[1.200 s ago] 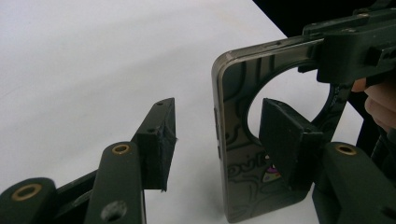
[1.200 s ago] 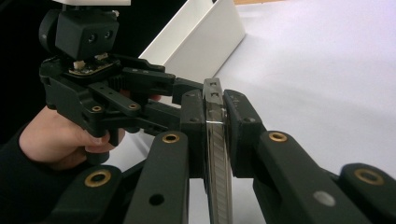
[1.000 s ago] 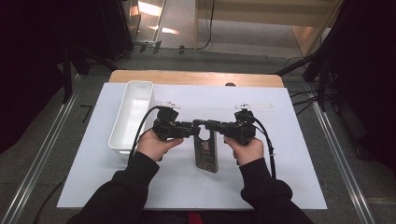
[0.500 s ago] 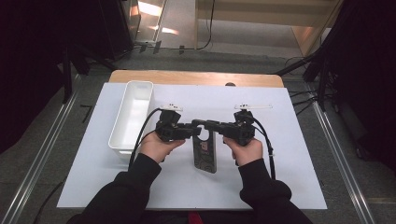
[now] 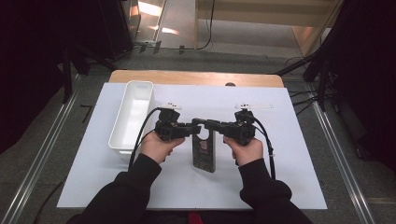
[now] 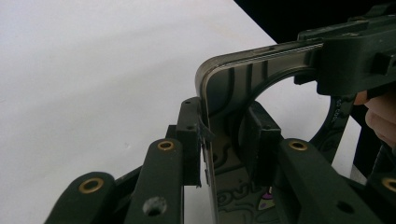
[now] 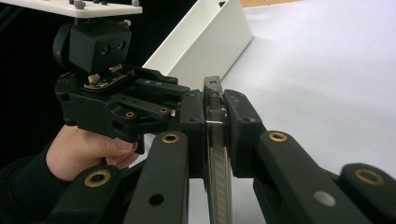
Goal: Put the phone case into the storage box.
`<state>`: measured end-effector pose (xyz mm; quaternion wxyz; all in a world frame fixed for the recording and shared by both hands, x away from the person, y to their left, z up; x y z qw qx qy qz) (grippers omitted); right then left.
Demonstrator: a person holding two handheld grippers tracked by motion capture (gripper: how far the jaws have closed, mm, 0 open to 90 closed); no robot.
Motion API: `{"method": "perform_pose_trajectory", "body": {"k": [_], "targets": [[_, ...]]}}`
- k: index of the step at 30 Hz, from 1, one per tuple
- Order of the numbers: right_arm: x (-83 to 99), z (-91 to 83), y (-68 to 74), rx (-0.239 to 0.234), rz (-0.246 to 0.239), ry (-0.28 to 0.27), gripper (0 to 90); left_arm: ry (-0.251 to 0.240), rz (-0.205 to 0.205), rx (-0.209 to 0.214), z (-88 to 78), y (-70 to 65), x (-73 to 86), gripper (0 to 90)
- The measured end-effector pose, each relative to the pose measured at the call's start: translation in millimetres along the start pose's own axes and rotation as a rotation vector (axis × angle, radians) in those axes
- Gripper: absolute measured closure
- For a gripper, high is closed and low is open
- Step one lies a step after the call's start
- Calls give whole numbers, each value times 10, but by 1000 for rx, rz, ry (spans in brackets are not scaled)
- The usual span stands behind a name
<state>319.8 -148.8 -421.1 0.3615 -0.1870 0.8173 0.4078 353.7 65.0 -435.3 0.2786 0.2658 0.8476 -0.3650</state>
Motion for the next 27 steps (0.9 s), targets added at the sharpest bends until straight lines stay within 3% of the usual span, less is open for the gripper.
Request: {"method": "perform_pose_trajectory", "body": {"k": [8,17,27], "targets": [[-10,3,22,2,-15,-6,763,-3,16,-11,-27,-7,-11,714],[-21,8,12,-1,-47,7,642,-8,19,-38,-79,39,-29,712],[-13,19,-8,2,-81,29,529,-6,50,-64,-129,59,-42,711]]}}
Point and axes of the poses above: each handheld gripper's, and its own axes: z roughly forward along the jaws, x roughly out of its underside, y roughly to its left, the point moved 2 cm from there along z, roughly forward along the jaws, and after that the axes turned 5 degrees about -z, right-handed, at the moved point
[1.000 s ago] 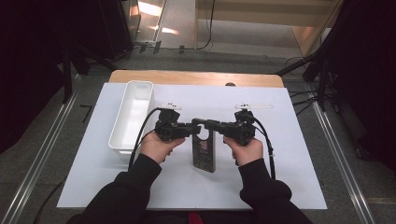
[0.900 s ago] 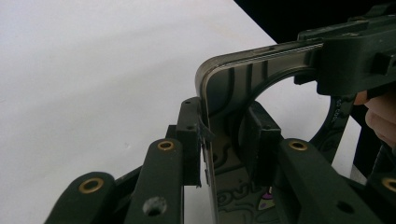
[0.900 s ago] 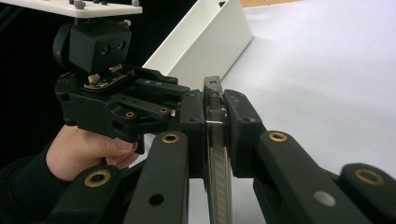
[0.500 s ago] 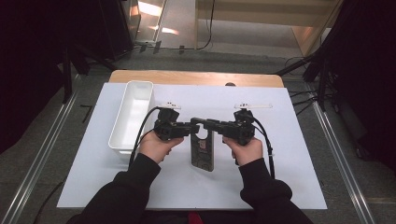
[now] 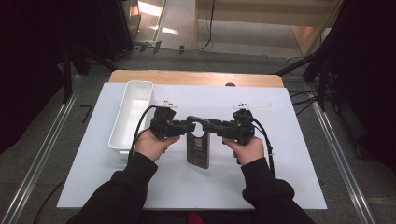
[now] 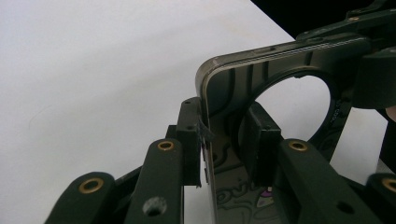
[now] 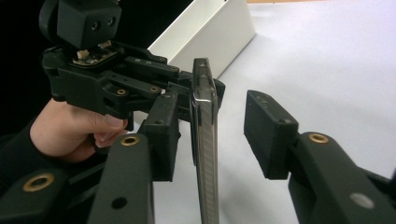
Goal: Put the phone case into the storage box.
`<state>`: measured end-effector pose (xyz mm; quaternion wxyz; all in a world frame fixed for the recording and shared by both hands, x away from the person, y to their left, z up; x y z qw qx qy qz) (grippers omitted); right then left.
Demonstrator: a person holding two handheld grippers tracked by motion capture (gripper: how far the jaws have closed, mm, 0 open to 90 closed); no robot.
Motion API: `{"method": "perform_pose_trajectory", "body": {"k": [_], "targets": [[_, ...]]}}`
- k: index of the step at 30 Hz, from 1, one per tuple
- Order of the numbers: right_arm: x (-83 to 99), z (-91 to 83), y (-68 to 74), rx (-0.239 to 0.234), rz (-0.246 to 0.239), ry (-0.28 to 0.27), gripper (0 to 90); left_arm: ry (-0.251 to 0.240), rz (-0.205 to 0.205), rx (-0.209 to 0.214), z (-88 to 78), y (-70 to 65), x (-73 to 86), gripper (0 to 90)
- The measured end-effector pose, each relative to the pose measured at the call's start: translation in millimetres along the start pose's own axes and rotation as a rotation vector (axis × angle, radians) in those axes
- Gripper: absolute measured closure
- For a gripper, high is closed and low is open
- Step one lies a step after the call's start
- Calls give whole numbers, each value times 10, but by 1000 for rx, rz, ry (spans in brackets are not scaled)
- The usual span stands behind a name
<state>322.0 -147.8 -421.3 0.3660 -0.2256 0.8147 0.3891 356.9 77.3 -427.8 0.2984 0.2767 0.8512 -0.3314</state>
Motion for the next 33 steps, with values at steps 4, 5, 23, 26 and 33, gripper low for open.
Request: {"method": "perform_pose_trajectory", "body": {"k": [4,5,23,26,33], "targets": [[3,2,-3,-9,-14,5,481,-2,2,-5,-23,17,-6,711],[4,1,-2,-9,-19,7,466,-1,2,-7,-29,20,-8,712],[56,-18,-4,-16,-132,52,351,2,29,-41,-97,43,-35,711],[63,-29,-11,-18,-147,54,328,0,29,-43,-105,43,-37,711],[89,-53,-3,-28,-190,62,291,2,47,-58,-138,34,-50,711]]}}
Point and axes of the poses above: each handheld gripper's, and its own axes: z roughly forward along the jaws, x roughly out of its underside, y roughly to its left, the point moved 2 cm from there along z, roughly forward along the jaws, and after that the axes turned 5 degrees about -z, right-handed, at the moved point
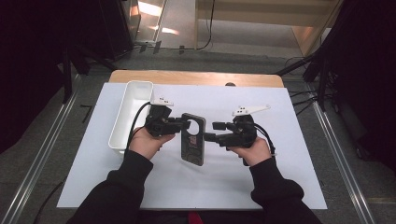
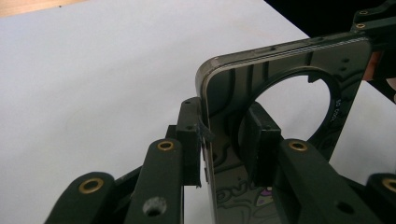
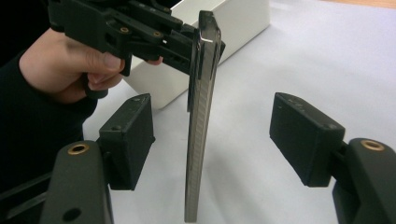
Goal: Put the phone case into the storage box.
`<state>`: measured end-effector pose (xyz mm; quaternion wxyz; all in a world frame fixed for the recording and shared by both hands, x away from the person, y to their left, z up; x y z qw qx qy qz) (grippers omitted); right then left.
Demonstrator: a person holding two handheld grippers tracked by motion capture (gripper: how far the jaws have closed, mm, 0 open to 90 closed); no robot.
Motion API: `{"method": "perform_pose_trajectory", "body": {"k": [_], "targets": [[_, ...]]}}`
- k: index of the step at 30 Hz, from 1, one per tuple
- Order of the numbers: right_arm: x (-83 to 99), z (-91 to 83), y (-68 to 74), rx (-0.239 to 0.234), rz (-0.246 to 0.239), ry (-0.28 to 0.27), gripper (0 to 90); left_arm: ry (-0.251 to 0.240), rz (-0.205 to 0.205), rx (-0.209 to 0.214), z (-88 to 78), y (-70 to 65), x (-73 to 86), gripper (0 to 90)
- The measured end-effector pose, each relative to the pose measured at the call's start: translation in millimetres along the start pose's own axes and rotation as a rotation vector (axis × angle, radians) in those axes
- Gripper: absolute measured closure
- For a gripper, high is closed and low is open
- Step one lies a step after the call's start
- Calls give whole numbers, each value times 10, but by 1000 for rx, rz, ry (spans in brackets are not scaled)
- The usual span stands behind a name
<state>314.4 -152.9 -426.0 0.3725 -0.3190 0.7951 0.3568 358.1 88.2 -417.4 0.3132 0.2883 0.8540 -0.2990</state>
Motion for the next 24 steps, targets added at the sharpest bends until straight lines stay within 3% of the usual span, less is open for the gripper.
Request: {"method": "perform_pose_trajectory", "body": {"k": [4,8,24], "targets": [[22,-6,-1,1,-18,8,276,-6,11,-7,-16,-13,-9,711],[46,13,11,42,-28,47,276,-6,16,-11,-40,-8,-17,711],[278,-72,-30,64,-97,110,257,-10,22,-12,-79,-12,-32,711]]}}
Point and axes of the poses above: each handheld gripper's, and its own axes: z roughly forward along the jaws, x roughly out of its underside, y roughly to its left, the point moved 2 cm from there along z, roughly forward along the jaws, and after that the axes turned 5 degrees about -z, right-handed, at the moved point
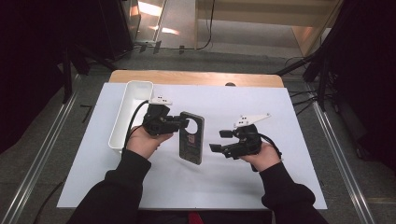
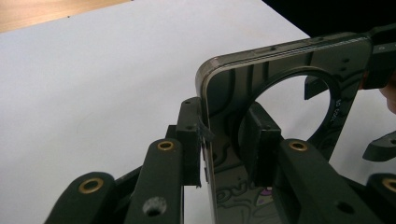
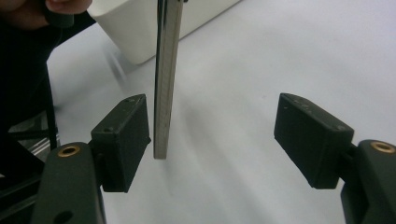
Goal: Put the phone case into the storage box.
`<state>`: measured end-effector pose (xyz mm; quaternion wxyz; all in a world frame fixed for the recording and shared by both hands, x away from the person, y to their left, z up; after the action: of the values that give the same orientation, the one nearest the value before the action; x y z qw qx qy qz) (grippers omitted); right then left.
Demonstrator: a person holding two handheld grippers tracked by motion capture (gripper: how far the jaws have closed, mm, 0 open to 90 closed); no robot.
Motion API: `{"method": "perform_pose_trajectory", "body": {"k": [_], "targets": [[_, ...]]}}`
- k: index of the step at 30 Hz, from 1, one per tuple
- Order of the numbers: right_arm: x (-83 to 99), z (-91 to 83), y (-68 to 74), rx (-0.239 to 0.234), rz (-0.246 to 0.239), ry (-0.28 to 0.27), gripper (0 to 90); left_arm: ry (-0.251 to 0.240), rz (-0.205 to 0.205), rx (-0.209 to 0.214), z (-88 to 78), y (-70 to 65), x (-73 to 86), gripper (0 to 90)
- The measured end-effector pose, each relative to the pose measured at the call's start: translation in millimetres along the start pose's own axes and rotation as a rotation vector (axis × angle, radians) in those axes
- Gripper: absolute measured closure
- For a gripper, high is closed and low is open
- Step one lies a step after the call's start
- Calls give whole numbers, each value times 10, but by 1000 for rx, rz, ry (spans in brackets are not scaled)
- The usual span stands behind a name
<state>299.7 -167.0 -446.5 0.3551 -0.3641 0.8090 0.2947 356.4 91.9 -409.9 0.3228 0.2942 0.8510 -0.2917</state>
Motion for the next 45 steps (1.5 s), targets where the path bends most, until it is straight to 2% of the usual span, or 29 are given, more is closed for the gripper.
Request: {"method": "perform_pose_trajectory", "body": {"k": [12,23,45], "targets": [[174,-67,43,19,-4,0,257,0,1,1,-13,12,-1,711],[345,-109,55,26,22,19,258,-4,-5,2,-30,24,-5,711],[650,-239,49,64,49,12,258,-6,-12,1,-75,56,-15,710]]}}
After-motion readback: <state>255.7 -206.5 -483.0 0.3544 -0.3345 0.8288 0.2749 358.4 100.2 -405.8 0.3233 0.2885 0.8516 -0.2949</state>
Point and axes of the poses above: each handheld gripper's, and its own axes: z roughly forward along the jaws, x roughly out of its underside, y roughly to its left, the point moved 2 cm from there along z, roughly forward along the jaws, and after that the axes turned 5 degrees about -z, right-handed, at the moved point
